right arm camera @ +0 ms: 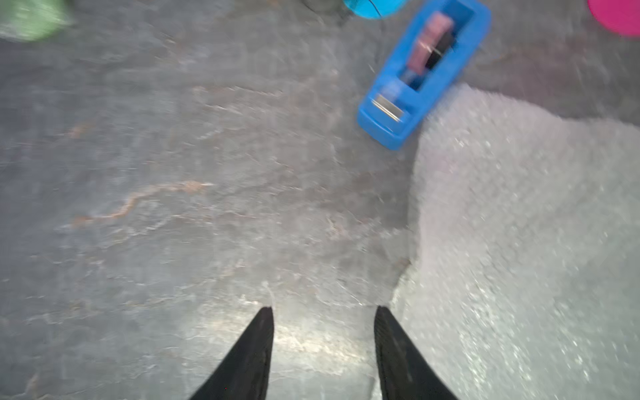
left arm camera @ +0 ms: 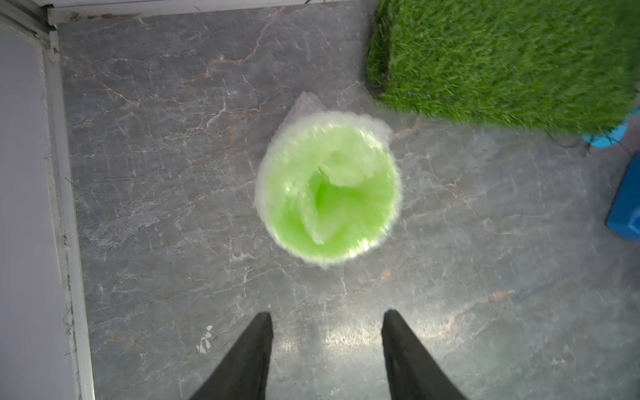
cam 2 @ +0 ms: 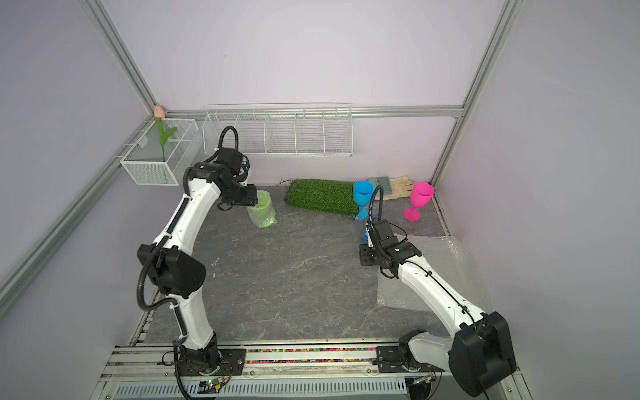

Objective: Wrap wine glasses in bubble wrap
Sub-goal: Place the bubble wrap at the center of the board, then pick up the bubble wrap from the bubble wrap.

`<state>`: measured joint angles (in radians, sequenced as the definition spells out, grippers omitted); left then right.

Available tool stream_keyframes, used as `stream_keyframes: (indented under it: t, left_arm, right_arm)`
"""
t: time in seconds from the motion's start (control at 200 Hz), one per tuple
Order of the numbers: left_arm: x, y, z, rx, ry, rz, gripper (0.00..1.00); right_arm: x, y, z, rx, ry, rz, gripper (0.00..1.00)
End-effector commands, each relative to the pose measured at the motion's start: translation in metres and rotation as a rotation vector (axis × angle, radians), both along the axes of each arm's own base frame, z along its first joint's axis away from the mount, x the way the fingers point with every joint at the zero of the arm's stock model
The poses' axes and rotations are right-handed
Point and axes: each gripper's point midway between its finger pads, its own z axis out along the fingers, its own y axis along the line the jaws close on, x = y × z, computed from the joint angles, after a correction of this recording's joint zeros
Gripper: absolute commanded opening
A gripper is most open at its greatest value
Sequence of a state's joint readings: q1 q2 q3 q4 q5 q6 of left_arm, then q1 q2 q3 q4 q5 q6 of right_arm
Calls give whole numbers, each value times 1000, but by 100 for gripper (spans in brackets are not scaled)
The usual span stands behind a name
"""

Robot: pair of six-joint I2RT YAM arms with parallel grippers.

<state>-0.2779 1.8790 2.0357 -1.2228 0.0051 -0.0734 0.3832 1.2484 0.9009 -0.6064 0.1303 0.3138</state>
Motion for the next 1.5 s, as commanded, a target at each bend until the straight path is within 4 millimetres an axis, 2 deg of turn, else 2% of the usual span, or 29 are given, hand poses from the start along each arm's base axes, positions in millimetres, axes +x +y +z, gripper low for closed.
stream_keyframes:
  t: [0.0,0.145,0.23,0.375,0.465,0.53,0.54,0.565,0.715,0.84,1.02,1.105,1.185,1.369,1.494]
  left_arm:
    - [-9,-1,21,-48,-135,-13,54]
    - [-32,5,6,-45,-198,-49,54]
    - [-42,12,-1,-25,-225,-48,54]
    - [-56,18,-10,5,-234,-68,54]
    - [-59,23,-14,29,-235,-65,54]
    - [-60,25,-16,37,-236,-63,54]
    - [-61,25,-16,38,-237,-64,54]
    - [-61,24,-16,36,-238,-65,54]
    - [-60,21,-13,17,-258,-72,54]
    - [-60,19,-13,5,-259,-76,54]
    - [-63,18,-9,-11,-270,-78,53]
    - [-64,17,0,-28,-306,-73,53]
    - [-67,18,8,-43,-341,-59,53]
    - [-77,21,15,-69,-389,-43,53]
    - [-88,26,9,-53,-387,-46,53]
  right_arm:
    - [-22,-30,-36,-43,155,-107,54]
    - [-11,-55,-61,-108,219,-159,53]
    - [-5,-58,-76,-99,260,-163,49]
    - [-3,-56,-92,-104,298,-150,35]
    - [-4,-59,-94,-124,306,-155,22]
    - [-5,-62,-92,-138,304,-158,15]
    - [1,-61,-86,-135,284,-160,14]
    - [2,-62,-82,-138,277,-162,13]
    - [-5,-67,-70,-151,263,-176,13]
    - [-12,-69,-57,-147,248,-184,9]
    - [-26,-73,-30,-135,226,-215,8]
    - [-35,-58,-12,-78,217,-195,7]
    - [-42,-34,1,-12,223,-162,7]
    - [-49,42,18,126,203,-49,7]
    - [-46,102,20,204,194,18,7]
